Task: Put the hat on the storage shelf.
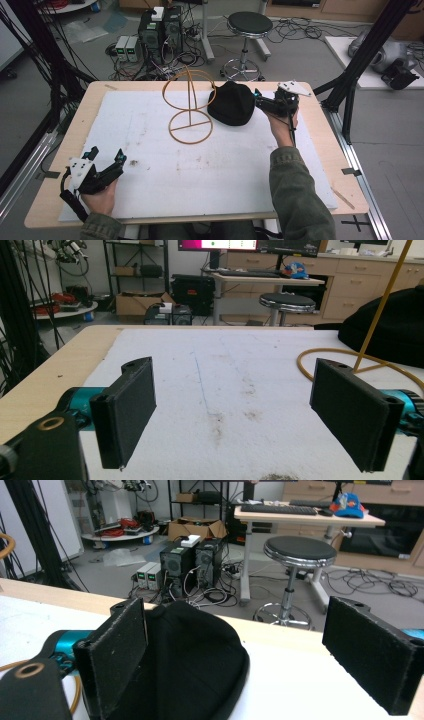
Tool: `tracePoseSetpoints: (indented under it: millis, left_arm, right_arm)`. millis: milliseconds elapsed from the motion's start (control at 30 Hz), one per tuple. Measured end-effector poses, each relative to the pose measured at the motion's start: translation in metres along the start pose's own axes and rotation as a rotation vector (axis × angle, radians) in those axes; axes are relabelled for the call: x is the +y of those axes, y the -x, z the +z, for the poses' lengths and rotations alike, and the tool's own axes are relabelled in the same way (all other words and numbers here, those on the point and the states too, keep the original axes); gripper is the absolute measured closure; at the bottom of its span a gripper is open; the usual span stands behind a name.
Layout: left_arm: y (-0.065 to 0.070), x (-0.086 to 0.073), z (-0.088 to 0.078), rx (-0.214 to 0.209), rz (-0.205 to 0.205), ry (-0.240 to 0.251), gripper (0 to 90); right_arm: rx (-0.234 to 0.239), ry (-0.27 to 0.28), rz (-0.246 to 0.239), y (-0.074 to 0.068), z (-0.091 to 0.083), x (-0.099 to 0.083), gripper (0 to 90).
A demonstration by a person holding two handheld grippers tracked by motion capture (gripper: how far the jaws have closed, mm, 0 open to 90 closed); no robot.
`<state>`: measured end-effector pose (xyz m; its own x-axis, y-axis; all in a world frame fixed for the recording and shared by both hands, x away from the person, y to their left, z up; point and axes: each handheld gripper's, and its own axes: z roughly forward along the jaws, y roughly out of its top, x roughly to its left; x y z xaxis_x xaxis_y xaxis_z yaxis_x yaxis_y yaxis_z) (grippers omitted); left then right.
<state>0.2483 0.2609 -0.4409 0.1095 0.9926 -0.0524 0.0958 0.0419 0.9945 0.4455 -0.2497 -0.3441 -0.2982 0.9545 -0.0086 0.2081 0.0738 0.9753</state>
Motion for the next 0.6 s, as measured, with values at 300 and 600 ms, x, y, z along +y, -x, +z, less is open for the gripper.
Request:
tracePoseSetpoints:
  millis: [300,600]
  left_arm:
    - [0.0,-0.001,0.001,-0.007,0.007,-0.001,18.7]
    - [-0.001,-0.001,0.0,-0.014,0.009,-0.006,18.6]
  right_arm:
    - [0.056,-0.06,-0.043,-0.019,0.031,0.013,10.1]
    - [0.095,-0.185,-0.058,-0.033,0.063,0.018,10.1]
